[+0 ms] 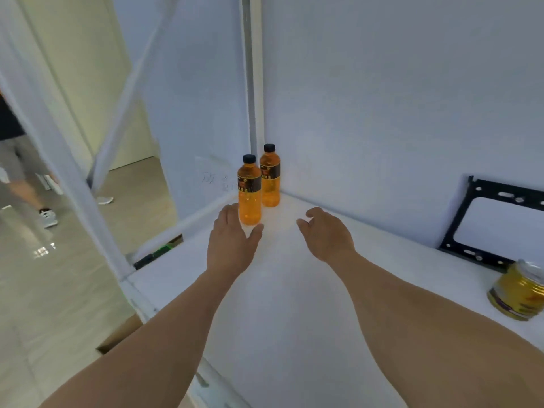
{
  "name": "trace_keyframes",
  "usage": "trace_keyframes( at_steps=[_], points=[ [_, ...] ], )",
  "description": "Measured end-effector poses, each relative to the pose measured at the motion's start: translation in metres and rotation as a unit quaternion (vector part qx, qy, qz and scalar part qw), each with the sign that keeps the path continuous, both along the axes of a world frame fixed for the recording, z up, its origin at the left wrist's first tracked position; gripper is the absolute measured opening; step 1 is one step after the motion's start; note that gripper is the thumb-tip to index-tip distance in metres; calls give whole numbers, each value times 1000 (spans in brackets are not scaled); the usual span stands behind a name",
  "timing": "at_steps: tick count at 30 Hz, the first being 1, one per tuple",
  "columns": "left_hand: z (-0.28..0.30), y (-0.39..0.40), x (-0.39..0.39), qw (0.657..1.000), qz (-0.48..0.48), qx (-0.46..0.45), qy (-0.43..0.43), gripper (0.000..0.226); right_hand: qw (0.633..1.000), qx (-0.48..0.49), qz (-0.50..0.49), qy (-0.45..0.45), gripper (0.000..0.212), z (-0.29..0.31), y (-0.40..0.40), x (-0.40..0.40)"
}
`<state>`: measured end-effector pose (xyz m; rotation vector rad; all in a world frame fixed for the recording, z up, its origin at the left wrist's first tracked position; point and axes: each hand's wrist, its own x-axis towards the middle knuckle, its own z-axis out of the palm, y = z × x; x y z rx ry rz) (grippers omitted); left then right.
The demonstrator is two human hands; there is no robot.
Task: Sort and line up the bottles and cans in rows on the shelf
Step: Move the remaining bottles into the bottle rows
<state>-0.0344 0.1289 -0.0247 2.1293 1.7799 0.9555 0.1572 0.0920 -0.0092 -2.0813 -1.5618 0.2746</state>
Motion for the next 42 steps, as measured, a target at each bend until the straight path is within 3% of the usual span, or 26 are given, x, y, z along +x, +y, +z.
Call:
trace_keyframes(
  at_steps=[3,7,12,15,18,27,31,36,39,42],
  points=[
    [-5,56,4,991,3,-45,-124,87,981,26,-34,187,58,5,66,-13],
    [-13,117,12,974,-40,-105,-195,95,943,55,-72,321,80,3,149,-25],
    [-28,163,16,955,-123,-140,-231,87,925,46,-76,370,96,-15,219,-23],
    [-32,176,16,948,-139,-155,-240,74,930,48,-56,360,83,-29,239,-25],
    [-32,174,17,938,-151,-166,-263,74,923,60,-60,375,75,-29,232,-26],
    [-19,82,35,892,-231,-246,-299,70,883,116,-147,431,67,-25,87,4],
    [-12,-1,43,874,-274,-271,-295,62,859,155,-208,442,48,-23,-6,11],
    [0,-116,50,849,-336,-283,-295,67,856,180,-240,420,81,-18,-124,8],
    [7,-178,55,830,-374,-292,-295,65,864,199,-253,388,77,-9,-192,6],
    [12,-226,61,808,-407,-304,-298,45,856,221,-281,374,75,1,-255,9]
  ],
)
